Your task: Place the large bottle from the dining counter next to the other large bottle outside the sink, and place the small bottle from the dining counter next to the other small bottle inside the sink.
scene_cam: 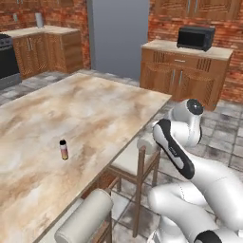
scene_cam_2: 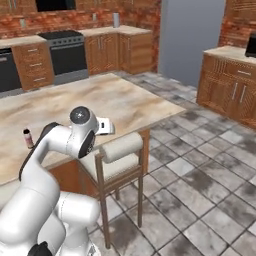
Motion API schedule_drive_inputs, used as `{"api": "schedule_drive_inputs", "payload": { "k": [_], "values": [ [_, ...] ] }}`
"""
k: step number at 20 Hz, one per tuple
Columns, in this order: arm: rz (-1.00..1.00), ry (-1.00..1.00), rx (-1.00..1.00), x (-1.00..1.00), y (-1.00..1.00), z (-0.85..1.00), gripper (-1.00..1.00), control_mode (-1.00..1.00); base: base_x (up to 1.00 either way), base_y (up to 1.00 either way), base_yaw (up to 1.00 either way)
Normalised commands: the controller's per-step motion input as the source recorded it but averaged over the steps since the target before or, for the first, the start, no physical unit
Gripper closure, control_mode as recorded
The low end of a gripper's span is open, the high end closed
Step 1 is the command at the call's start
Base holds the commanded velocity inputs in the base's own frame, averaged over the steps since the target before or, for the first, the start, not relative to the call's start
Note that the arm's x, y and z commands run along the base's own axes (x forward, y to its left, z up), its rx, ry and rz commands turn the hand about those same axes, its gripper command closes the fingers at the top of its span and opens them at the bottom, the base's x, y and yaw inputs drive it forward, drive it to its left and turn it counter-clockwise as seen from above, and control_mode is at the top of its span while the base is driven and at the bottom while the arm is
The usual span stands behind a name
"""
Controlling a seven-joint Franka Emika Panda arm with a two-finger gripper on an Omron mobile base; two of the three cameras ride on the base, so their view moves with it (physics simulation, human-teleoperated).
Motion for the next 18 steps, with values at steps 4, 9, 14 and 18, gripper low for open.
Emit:
{"api": "schedule_drive_inputs", "payload": {
  "k": [4,9,14,18],
  "values": [
    [0.0,0.0,0.0,0.0,0.0,0.0,-1.0,1.0,0.0,-0.16,0.5],
    [0.0,0.0,0.0,0.0,0.0,0.0,-1.0,1.0,-0.02,-0.05,0.51],
    [0.0,0.0,0.0,0.0,0.0,0.0,-1.0,1.0,-0.09,0.0,0.51],
    [0.0,0.0,0.0,0.0,0.0,0.0,-1.0,1.0,-0.28,0.02,0.48]
  ]
}}
